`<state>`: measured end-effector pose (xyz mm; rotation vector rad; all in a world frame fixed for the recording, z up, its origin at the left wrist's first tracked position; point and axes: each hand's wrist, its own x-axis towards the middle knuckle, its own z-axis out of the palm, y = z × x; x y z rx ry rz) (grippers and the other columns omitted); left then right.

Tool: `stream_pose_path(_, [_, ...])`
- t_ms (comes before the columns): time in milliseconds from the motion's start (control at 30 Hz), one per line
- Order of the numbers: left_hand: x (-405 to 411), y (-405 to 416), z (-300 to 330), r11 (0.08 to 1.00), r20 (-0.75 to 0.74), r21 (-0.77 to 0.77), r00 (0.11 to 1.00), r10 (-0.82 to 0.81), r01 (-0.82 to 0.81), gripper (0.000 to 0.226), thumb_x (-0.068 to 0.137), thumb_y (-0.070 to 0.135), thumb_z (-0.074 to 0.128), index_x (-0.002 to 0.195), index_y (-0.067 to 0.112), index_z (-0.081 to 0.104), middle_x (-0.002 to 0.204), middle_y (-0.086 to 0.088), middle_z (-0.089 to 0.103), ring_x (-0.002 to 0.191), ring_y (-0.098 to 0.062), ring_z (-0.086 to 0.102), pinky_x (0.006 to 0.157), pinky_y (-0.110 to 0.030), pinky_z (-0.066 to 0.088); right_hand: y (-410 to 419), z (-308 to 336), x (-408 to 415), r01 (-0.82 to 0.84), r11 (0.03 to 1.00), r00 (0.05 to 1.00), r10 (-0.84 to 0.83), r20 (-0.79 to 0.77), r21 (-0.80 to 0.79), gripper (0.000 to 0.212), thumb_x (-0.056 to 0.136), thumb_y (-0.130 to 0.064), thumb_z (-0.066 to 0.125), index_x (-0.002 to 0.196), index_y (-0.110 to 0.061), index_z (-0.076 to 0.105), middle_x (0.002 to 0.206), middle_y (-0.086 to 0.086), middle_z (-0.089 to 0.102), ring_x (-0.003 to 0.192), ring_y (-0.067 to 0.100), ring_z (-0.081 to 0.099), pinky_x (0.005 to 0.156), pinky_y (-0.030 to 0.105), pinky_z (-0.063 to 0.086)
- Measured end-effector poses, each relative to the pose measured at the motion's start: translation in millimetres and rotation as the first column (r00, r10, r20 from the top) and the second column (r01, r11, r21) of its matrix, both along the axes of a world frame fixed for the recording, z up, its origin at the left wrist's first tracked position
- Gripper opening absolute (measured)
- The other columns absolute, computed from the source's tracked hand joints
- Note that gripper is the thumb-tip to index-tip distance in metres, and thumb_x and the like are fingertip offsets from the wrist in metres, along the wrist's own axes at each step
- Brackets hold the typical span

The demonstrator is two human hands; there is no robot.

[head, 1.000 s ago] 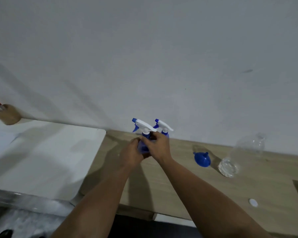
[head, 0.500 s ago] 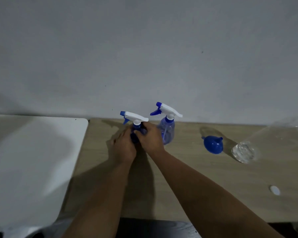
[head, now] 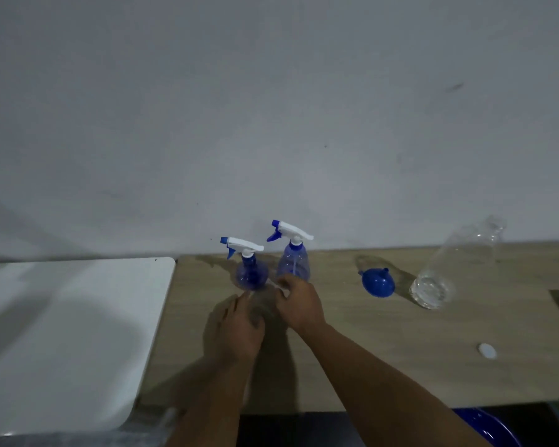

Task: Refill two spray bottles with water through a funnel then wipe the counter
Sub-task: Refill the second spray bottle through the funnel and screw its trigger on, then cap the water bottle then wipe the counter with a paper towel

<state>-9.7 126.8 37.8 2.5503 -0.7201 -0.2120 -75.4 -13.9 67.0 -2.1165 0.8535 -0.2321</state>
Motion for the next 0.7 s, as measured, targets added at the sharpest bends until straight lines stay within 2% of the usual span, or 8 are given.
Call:
stream_pose_path(100, [-47, -2, 11, 0.998, 0.010, 0.045, 0.999, -0.050, 0.050, 0.055, 0.091, 0.043, 0.061, 0.144, 0.031, 0.049, 0.145, 0.007, 0.054, 0.134, -0.016, 0.049, 0.111, -0.032, 0.038, -14, 0, -49, 0.034, 0.999, 0.999, -0.035, -0.034, -0.022, 0.010, 0.099, -0.022, 0.065, 0.106, -0.023, 0.071, 0.096, -0.006, 0.069, 0.087, 0.011, 0.064, 0.081, 0.026, 0.051])
stream_pose_path(167, [-76, -10, 17, 0.996, 0.000, 0.063, 0.998, -0.066, 0.066, 0.055, 0.093, 0.049, 0.055, 0.146, 0.035, 0.045, 0.148, 0.010, 0.051, 0.135, -0.014, 0.047, 0.111, -0.034, 0.040, -29, -2, -85, 0.067, 0.997, 0.996, -0.068, -0.053, -0.031, 0.011, 0.098, -0.020, 0.066, 0.107, -0.023, 0.072, 0.099, -0.005, 0.072, 0.087, 0.010, 0.065, 0.081, 0.024, 0.051])
stream_pose_path(233, [-98, -28, 23, 0.995, -0.089, 0.047, 0.992, -0.088, 0.092, 0.057, 0.094, 0.047, 0.055, 0.149, 0.036, 0.042, 0.150, 0.010, 0.049, 0.133, -0.014, 0.049, 0.108, -0.035, 0.042, -49, -3, -123, 0.111, 0.993, 0.991, -0.113, -0.072, -0.032, 0.012, 0.098, -0.022, 0.067, 0.108, -0.023, 0.073, 0.102, -0.004, 0.075, 0.091, 0.012, 0.069, 0.084, 0.027, 0.056])
stream_pose_path(367, [-132, -85, 27, 0.981, -0.169, -0.056, 0.967, -0.193, 0.186, 0.063, 0.090, 0.045, 0.065, 0.147, 0.035, 0.041, 0.146, 0.007, 0.052, 0.118, -0.016, 0.060, 0.103, -0.037, 0.049, -98, 1, -198, 0.209, 0.976, 0.969, -0.215, -0.123, -0.061, 0.016, 0.098, -0.023, 0.068, 0.113, -0.024, 0.073, 0.109, -0.005, 0.075, 0.096, 0.011, 0.069, 0.091, 0.030, 0.057])
stream_pose_path(533, [-171, -170, 48, 0.952, -0.156, -0.164, 0.946, -0.282, 0.257, 0.076, 0.079, 0.048, 0.074, 0.146, 0.026, 0.045, 0.142, 0.003, 0.053, 0.130, -0.021, 0.052, 0.102, -0.037, 0.047, -162, 3, -274, 0.348, 0.933, 0.910, -0.360, -0.204, -0.090, 0.021, 0.092, -0.027, 0.065, 0.111, -0.026, 0.074, 0.111, -0.002, 0.076, 0.104, 0.020, 0.072, 0.089, 0.031, 0.055])
stream_pose_path(600, [-185, -201, 58, 0.940, -0.201, -0.216, 0.930, -0.309, 0.266, 0.088, 0.072, 0.056, 0.076, 0.148, 0.030, 0.040, 0.144, 0.004, 0.050, 0.129, -0.020, 0.052, 0.103, -0.040, 0.048, -185, -2, -297, 0.363, 0.926, 0.886, -0.378, -0.268, -0.105, 0.027, 0.092, -0.031, 0.065, 0.117, -0.026, 0.073, 0.118, -0.001, 0.073, 0.109, 0.022, 0.070, 0.092, 0.034, 0.056])
stream_pose_path(700, [-201, -242, 67, 0.919, -0.281, -0.302, 0.897, -0.340, 0.254, 0.110, 0.062, 0.064, 0.081, 0.153, 0.039, 0.024, 0.154, 0.007, 0.040, 0.136, -0.017, 0.046, 0.109, -0.043, 0.045, -212, -12, -322, 0.324, 0.930, 0.848, -0.366, -0.384, -0.172, 0.038, 0.096, -0.027, 0.064, 0.134, -0.024, 0.064, 0.133, 0.007, 0.058, 0.117, 0.029, 0.063, 0.096, 0.040, 0.055])
